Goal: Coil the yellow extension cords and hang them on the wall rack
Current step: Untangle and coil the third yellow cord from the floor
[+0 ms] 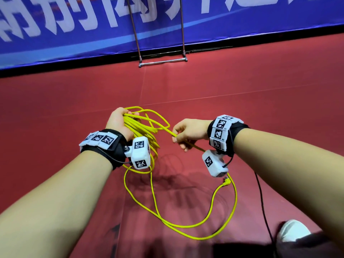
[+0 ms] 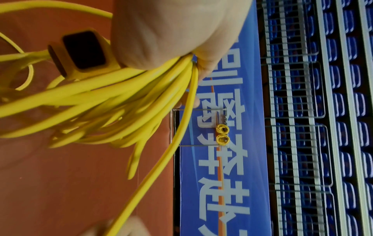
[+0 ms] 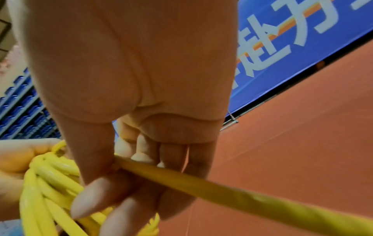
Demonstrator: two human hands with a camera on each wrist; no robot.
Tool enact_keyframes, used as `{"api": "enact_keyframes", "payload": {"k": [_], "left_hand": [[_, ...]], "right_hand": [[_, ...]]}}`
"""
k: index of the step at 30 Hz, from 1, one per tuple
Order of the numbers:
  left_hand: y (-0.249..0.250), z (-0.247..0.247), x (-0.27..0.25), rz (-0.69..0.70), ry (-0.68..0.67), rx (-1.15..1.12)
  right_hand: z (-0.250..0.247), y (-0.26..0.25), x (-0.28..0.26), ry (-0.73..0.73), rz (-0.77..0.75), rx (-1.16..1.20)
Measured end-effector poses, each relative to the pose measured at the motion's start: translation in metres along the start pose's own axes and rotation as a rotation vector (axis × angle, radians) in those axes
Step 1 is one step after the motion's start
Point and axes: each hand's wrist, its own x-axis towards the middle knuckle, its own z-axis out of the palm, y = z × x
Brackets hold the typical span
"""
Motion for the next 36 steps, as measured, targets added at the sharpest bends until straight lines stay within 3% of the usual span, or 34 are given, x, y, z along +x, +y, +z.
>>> {"api": "enact_keyframes", "payload": {"k": [10, 13, 26, 31, 36], "left_hand": [[0.017, -0.016, 0.007, 0.064, 0.016, -0.04], [0.016, -0.019, 0.01, 0.067, 0.004, -0.016], [0.001, -0.006, -0.008, -0.024, -0.138, 0.179], [-0.001, -0.002, -0.015, -0.08, -0.235, 0.298], [-0.007, 0.005, -0.02, -0.135, -0.357, 0.436]], "right_hand": [[-0.01, 0.065, -0.007, -0.169, 0.302, -0.095], [-0.014, 0.072, -0.01, -0.1, 0.332, -0.192], [-0.017, 0.05, 0.0, 0.278, 0.209, -0.736], [-0.019, 0.038, 0.002, 0.44, 0.255, -0.775], [-0.02, 0.032, 0.001, 0.554, 0.296, -0.649]]}}
